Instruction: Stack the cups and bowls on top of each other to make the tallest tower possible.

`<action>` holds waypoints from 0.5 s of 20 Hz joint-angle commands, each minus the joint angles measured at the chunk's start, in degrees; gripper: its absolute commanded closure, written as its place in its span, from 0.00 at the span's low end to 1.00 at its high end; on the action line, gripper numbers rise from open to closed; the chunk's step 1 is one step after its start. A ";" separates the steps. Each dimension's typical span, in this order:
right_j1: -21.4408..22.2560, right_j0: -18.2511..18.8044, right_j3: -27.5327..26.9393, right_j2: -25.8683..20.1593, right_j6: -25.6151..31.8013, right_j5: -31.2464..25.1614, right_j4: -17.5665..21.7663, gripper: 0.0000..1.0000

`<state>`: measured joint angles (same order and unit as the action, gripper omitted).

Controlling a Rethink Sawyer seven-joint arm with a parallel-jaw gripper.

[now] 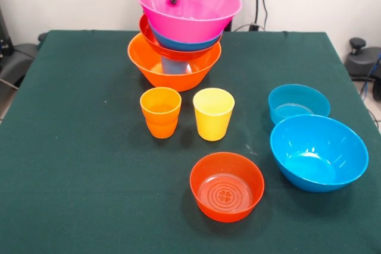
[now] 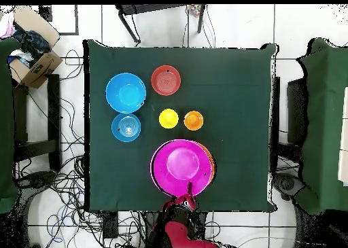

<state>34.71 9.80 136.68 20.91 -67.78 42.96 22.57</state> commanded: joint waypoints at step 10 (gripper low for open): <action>-0.84 2.03 -6.89 -6.44 -9.36 -13.30 1.11 0.00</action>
<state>34.93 10.70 136.59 20.87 -67.78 40.11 22.56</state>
